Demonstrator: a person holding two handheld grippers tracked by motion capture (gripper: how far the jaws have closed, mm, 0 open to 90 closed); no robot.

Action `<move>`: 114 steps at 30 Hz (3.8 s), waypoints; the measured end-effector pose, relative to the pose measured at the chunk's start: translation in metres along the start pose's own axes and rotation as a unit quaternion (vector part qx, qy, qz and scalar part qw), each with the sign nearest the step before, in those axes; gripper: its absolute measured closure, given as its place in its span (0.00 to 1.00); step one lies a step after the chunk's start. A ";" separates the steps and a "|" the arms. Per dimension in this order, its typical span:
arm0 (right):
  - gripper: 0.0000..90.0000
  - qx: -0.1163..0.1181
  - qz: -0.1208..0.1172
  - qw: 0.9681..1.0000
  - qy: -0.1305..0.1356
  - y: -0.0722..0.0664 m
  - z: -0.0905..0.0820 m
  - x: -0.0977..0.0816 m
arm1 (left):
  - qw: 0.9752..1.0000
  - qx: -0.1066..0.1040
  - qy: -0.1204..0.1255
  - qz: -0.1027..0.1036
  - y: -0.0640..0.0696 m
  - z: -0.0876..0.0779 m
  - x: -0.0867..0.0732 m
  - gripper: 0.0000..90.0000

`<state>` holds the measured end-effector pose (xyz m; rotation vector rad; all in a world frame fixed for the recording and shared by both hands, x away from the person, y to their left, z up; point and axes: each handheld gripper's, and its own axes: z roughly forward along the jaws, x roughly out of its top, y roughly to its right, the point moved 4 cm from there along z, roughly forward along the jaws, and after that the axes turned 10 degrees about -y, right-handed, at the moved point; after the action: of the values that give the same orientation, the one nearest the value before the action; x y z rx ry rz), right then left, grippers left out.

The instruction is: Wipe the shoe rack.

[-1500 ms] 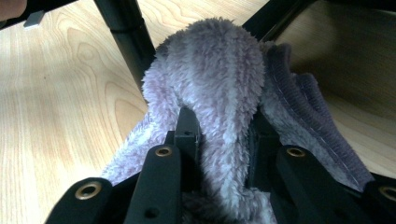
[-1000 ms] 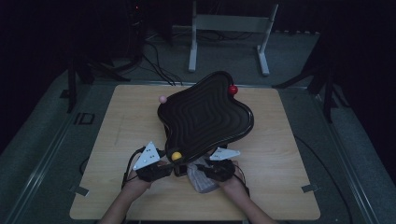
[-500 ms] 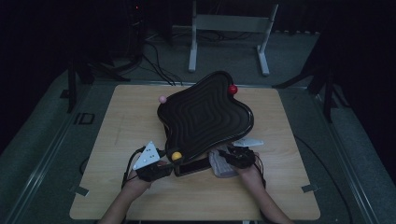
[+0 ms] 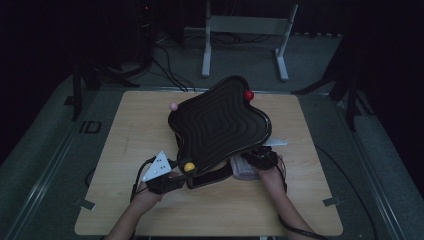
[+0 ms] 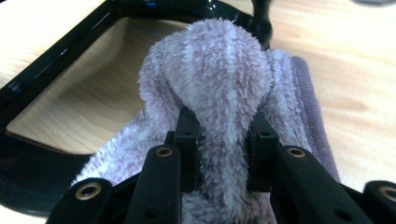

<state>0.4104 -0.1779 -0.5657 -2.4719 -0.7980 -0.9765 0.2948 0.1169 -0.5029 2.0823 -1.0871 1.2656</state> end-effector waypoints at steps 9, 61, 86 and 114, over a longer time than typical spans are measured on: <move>0.79 -0.004 0.000 1.000 0.026 -0.001 0.008 0.022 | 1.000 -0.001 0.001 0.000 0.000 0.000 0.000 0.67; 0.79 0.129 -0.093 0.987 -0.034 -0.121 0.015 -0.022 | 1.000 0.001 0.005 -0.007 0.000 0.001 -0.001 0.67; 0.80 0.061 -0.038 0.997 -0.019 -0.033 -0.007 -0.027 | 1.000 -0.006 0.006 -0.004 -0.002 0.000 -0.001 0.67; 0.79 0.027 0.008 1.000 0.012 -0.003 -0.032 -0.014 | 1.000 0.009 0.010 -0.006 -0.001 -0.006 0.002 0.59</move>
<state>0.3840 -0.1972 -0.5531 -2.4127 -0.7839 -0.9655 0.2935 0.1208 -0.4984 2.0809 -1.0573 1.2927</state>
